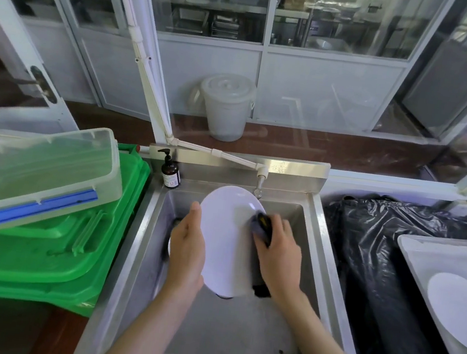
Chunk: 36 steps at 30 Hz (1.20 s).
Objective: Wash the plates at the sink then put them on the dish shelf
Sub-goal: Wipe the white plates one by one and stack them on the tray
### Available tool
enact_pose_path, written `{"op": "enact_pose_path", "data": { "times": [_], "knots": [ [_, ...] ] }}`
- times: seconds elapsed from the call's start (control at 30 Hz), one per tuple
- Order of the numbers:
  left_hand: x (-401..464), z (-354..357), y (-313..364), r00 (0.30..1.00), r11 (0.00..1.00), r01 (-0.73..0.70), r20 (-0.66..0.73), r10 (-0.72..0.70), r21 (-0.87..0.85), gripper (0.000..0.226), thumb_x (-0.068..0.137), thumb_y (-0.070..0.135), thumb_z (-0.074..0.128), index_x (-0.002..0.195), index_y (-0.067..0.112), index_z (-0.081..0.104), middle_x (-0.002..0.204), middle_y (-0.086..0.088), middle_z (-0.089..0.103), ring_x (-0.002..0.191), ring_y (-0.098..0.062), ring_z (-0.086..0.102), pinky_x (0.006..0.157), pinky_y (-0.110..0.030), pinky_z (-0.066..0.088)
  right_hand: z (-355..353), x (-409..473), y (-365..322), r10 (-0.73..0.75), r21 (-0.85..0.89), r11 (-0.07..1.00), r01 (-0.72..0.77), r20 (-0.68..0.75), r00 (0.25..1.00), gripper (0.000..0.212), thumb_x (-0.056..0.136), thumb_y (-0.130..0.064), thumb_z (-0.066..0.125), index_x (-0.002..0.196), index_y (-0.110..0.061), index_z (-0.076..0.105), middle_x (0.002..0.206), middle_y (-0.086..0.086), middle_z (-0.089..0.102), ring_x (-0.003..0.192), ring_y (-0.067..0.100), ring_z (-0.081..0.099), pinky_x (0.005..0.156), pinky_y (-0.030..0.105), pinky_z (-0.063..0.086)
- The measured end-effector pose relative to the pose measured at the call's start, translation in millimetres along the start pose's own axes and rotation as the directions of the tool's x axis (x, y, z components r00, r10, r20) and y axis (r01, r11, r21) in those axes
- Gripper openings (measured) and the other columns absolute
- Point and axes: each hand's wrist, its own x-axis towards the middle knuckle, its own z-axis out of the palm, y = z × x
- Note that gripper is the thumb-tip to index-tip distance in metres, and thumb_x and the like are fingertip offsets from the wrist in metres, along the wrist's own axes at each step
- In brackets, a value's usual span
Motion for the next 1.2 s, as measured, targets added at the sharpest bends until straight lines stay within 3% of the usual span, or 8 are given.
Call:
{"op": "enact_pose_path", "data": {
  "times": [0.2, 0.3, 0.63, 0.83, 0.93, 1.0, 1.1, 1.2],
  "knots": [
    [-1.9, 7.0, -0.6, 0.982, 0.965, 0.186, 0.003, -0.188, -0.184, 0.056, 0.102, 0.063, 0.047, 0.111, 0.015, 0.073, 0.109, -0.014, 0.078, 0.104, -0.034, 0.074, 0.096, -0.049, 0.058, 7.2, -42.5, -49.9, -0.213, 0.106, 0.975, 0.193, 0.229, 0.950, 0.032, 0.096, -0.048, 0.040, 0.123, -0.032, 0.047, 0.120, -0.005, 0.057, 0.089, 0.031, 0.065, 0.072, 0.049, 0.053],
    [-8.7, 9.0, -9.0, 0.957, 0.935, 0.286, 0.115, -0.266, -0.210, 0.067, 0.097, 0.075, 0.042, 0.112, 0.021, 0.078, 0.113, -0.013, 0.078, 0.107, -0.030, 0.075, 0.102, -0.047, 0.054, 10.4, -22.7, -71.1, -0.258, 0.096, 0.965, 0.245, 0.166, 0.952, 0.026, 0.097, -0.041, 0.038, 0.119, -0.027, 0.045, 0.115, -0.001, 0.058, 0.082, 0.033, 0.065, 0.067, 0.051, 0.053],
    [-9.3, -5.7, -10.7, 0.994, 0.994, 0.109, -0.014, -0.109, -0.004, 0.050, 0.101, 0.063, 0.048, 0.061, 0.042, 0.069, 0.095, 0.007, 0.069, 0.101, -0.021, 0.063, 0.095, -0.041, 0.050, 1.9, -5.1, -25.1, 0.083, 0.031, 0.996, -0.083, 0.014, 0.996, 0.023, 0.103, -0.035, 0.056, 0.120, -0.021, 0.050, 0.118, -0.002, 0.058, 0.085, 0.034, 0.066, 0.063, 0.040, 0.044],
    [-10.1, -8.8, -14.0, 0.996, 0.996, 0.085, 0.032, -0.085, 0.007, 0.042, 0.104, 0.058, 0.048, 0.088, 0.026, 0.070, 0.098, 0.004, 0.077, 0.096, -0.016, 0.071, 0.089, -0.037, 0.055, 14.3, -35.3, -48.9, -0.113, 0.194, 0.977, 0.089, 0.114, 0.987, 0.031, 0.095, -0.025, 0.062, 0.125, -0.030, 0.052, 0.118, -0.013, 0.058, 0.096, 0.009, 0.057, 0.073, 0.026, 0.044],
    [-11.1, -10.4, -12.7, 0.998, 0.997, -0.032, 0.061, 0.027, 0.074, 0.048, 0.097, 0.067, 0.050, 0.076, 0.024, 0.055, 0.086, 0.005, 0.062, 0.084, -0.013, 0.058, 0.083, -0.037, 0.046, 19.2, -20.8, -49.0, 0.100, 0.212, 0.973, -0.092, -0.025, 0.995, 0.022, 0.099, -0.024, 0.060, 0.120, -0.023, 0.053, 0.112, -0.011, 0.051, 0.105, 0.015, 0.051, 0.080, 0.028, 0.041],
    [-15.0, -9.7, -11.7, 0.990, 0.981, -0.122, 0.082, 0.111, 0.151, 0.053, 0.101, 0.063, 0.048, 0.075, 0.016, 0.049, 0.076, 0.010, 0.054, 0.075, -0.008, 0.051, 0.075, -0.034, 0.040, 19.9, -13.0, -51.2, 0.358, 0.375, 0.869, -0.325, -0.020, 0.934, 0.018, 0.103, -0.030, 0.058, 0.117, -0.020, 0.053, 0.111, -0.005, 0.050, 0.108, 0.021, 0.054, 0.083, 0.033, 0.044],
    [-24.1, -8.7, -14.5, 0.940, 0.871, -0.341, 0.151, 0.307, 0.354, 0.039, 0.109, 0.044, 0.044, 0.087, 0.024, 0.068, 0.071, 0.027, 0.063, 0.076, 0.007, 0.058, 0.073, -0.018, 0.042, 28.3, -11.3, -57.1, 0.514, 0.604, 0.560, -0.567, 0.283, 0.809, 0.044, 0.096, -0.058, 0.061, 0.120, -0.023, 0.053, 0.122, 0.004, 0.058, 0.115, 0.021, 0.060, 0.096, 0.038, 0.048],
    [-30.5, -9.8, -23.5, 0.837, 0.605, -0.539, 0.293, 0.462, 0.586, 0.040, 0.109, 0.049, 0.038, 0.137, 0.039, 0.064, 0.113, 0.039, 0.066, 0.108, 0.021, 0.057, 0.086, -0.004, 0.042, 29.4, -9.5, -59.6, 0.444, 0.693, 0.081, -0.716, 0.618, 0.649, 0.094, 0.067, -0.088, 0.072, 0.123, -0.013, 0.062, 0.123, 0.010, 0.071, 0.113, 0.026, 0.071, 0.107, 0.050, 0.052]
  ]
}}
